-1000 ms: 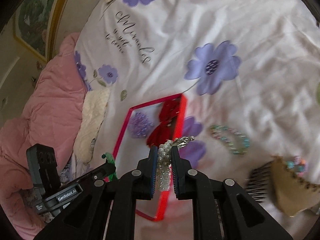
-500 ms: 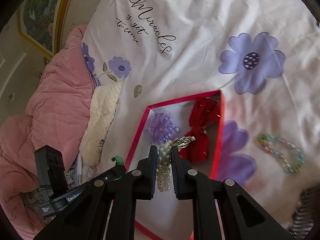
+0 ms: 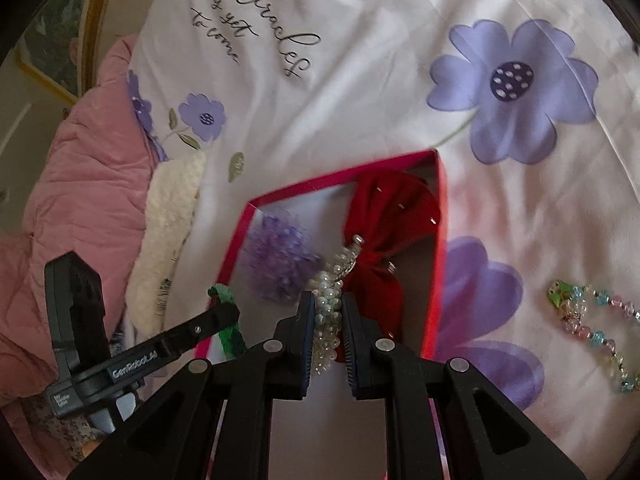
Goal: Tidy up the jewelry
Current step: 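Carry bracelet and pearl clip into the box and open both tools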
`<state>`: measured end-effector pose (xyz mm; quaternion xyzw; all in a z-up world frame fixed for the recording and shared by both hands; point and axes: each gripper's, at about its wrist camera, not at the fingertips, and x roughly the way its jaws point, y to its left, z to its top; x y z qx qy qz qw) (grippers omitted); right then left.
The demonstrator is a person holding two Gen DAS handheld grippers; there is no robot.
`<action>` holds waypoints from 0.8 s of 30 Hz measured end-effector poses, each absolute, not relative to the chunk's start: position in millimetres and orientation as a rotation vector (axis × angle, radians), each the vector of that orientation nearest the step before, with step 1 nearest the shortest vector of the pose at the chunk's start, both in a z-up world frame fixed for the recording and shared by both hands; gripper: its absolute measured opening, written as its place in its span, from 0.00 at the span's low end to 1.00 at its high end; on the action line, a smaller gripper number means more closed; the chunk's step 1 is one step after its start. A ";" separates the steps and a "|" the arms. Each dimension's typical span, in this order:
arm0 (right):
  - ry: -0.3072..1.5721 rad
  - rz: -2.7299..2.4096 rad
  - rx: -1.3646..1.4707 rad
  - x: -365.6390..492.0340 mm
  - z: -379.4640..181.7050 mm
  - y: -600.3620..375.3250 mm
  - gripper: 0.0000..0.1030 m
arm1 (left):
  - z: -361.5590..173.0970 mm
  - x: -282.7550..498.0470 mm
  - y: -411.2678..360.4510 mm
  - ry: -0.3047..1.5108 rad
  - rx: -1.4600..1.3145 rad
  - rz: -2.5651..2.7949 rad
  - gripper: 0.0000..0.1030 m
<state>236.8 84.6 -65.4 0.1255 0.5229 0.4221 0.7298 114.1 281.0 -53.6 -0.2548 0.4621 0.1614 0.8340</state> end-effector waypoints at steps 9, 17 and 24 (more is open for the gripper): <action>1.173 0.924 0.256 242.8 -69.0 90.7 0.17 | -62.1 122.3 283.9 1.005 -0.530 0.355 0.23; 1.182 0.937 0.275 237.5 -61.1 79.7 0.25 | -57.1 118.5 282.2 1.012 -0.527 0.371 0.39; 1.147 0.937 0.288 221.3 -38.3 54.1 0.45 | -46.8 103.1 276.8 0.994 -0.542 0.375 0.49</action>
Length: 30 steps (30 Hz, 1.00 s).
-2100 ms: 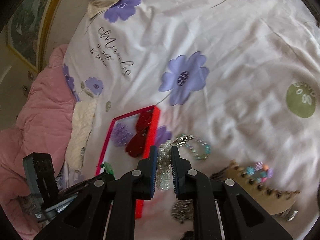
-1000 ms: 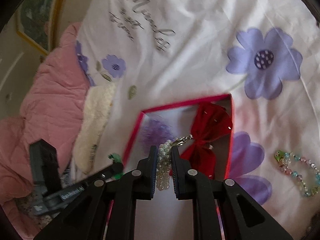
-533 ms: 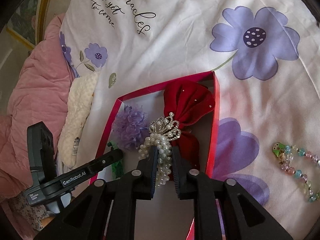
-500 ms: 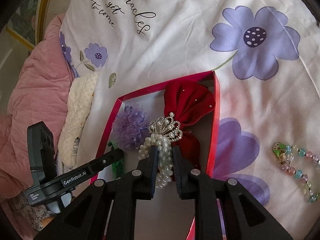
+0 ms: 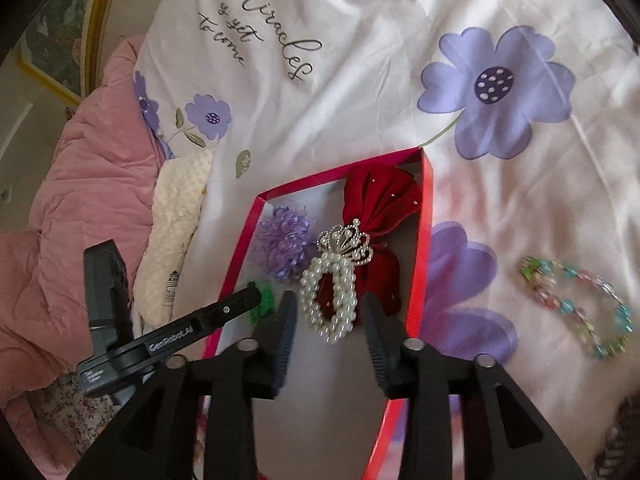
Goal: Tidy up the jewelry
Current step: 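Carry bracelet and pearl clip into the box and open both tools, then move both open tools toward the rhinestone comb and black scrunchie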
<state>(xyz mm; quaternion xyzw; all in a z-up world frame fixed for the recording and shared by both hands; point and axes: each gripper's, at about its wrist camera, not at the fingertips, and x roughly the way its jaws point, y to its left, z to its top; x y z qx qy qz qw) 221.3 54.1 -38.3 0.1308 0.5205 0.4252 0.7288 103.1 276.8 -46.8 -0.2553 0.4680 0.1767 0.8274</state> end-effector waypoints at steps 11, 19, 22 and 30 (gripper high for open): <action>1.107 0.894 0.314 196.7 -15.5 -21.0 0.52 | -30.5 67.2 240.6 0.969 -0.557 0.314 0.53; 1.073 0.810 0.332 185.7 -6.2 -85.5 0.53 | -16.9 51.5 199.2 0.962 -0.528 0.238 0.55; 1.068 0.791 0.330 180.0 -4.7 -104.8 0.53 | -13.5 48.5 186.4 0.963 -0.520 0.212 0.57; 1.057 0.761 0.291 156.7 -6.2 -150.4 0.53 | -15.3 47.2 151.2 0.994 -0.494 0.145 0.58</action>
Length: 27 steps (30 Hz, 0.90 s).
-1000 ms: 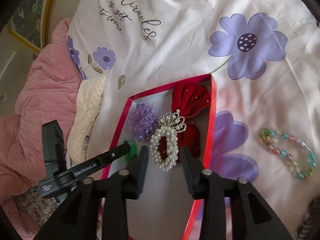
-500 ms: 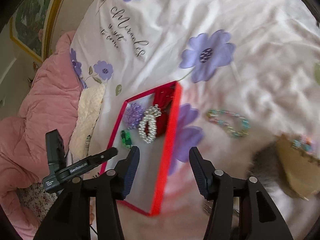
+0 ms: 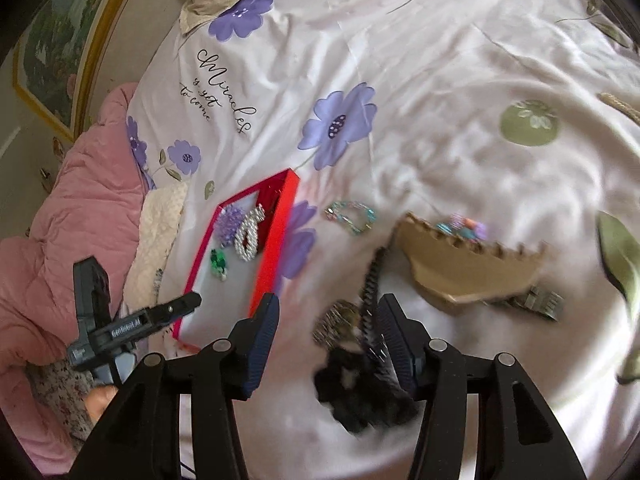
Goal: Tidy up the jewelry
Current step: 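Move both open tools toward the rhinestone comb and black scrunchie, then grasp the black-toothed rhinestone comb with the left tool while the right tool grasps the black scrunchie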
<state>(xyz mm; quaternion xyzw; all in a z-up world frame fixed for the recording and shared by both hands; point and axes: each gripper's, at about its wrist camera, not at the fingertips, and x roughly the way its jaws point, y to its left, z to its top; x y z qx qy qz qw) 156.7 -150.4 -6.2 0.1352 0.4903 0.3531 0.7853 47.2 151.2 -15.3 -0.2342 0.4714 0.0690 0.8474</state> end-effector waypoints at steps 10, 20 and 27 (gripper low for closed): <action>1.102 0.773 0.208 137.7 -34.6 -166.6 0.53 | -17.9 56.4 114.0 1.035 -0.457 0.079 0.61; 1.119 0.811 0.157 117.4 -36.2 -171.0 0.02 | -11.7 96.5 48.3 1.069 -0.375 -0.038 0.73; 1.086 0.788 0.189 103.1 -25.5 -203.9 0.01 | -25.3 128.6 -2.3 1.132 -0.317 -0.101 0.73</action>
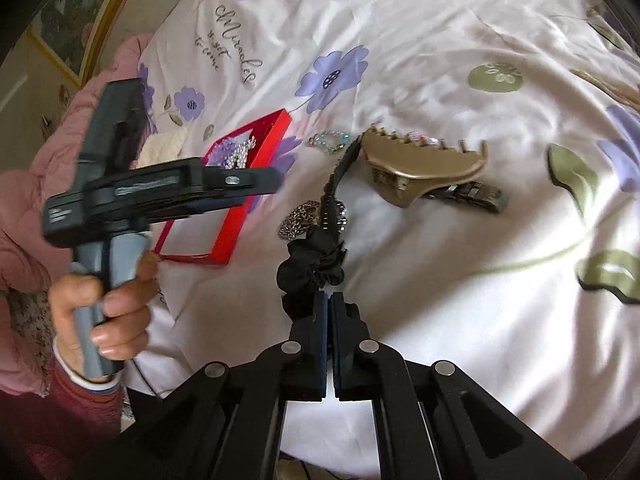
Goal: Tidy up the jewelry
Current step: 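Grasp the black-toothed rhinestone comb with the left tool while the right tool grasps the black scrunchie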
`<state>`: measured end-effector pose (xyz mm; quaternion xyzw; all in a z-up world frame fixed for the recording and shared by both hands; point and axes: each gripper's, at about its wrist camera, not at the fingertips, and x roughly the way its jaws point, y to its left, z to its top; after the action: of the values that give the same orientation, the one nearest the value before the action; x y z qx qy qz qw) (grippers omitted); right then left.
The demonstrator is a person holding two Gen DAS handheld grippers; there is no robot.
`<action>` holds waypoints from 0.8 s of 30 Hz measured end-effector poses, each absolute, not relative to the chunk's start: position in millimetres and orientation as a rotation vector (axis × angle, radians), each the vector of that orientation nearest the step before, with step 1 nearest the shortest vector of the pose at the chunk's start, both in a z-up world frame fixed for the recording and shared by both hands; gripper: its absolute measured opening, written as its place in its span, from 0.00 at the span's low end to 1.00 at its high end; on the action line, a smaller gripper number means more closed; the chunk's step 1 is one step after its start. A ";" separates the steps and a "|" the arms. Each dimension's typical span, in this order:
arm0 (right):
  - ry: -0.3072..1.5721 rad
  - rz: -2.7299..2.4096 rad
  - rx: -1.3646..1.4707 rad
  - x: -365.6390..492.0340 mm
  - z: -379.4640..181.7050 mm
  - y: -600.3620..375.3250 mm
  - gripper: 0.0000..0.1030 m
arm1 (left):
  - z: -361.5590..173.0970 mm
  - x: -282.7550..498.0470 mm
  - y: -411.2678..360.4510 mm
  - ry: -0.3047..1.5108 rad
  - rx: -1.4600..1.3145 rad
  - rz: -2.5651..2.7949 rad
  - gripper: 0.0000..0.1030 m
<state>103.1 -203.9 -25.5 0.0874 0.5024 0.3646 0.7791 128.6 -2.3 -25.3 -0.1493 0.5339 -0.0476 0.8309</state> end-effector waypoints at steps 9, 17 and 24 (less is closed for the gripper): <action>1.091 0.714 0.273 115.6 -32.6 -245.0 0.08 | -50.9 146.9 -24.1 1.174 -0.270 -0.062 0.72; 1.032 0.804 0.205 104.9 -21.4 -227.5 0.47 | -52.3 141.6 -21.5 1.174 -0.278 -0.103 0.51; 1.071 0.846 0.088 96.8 -28.3 -202.3 0.47 | -47.3 133.1 -17.7 1.157 -0.285 -0.125 0.49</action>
<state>96.8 -202.3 -28.3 0.0407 0.4946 0.3909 0.7752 133.1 -17.7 -47.3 -0.1341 0.5445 -0.0589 0.8259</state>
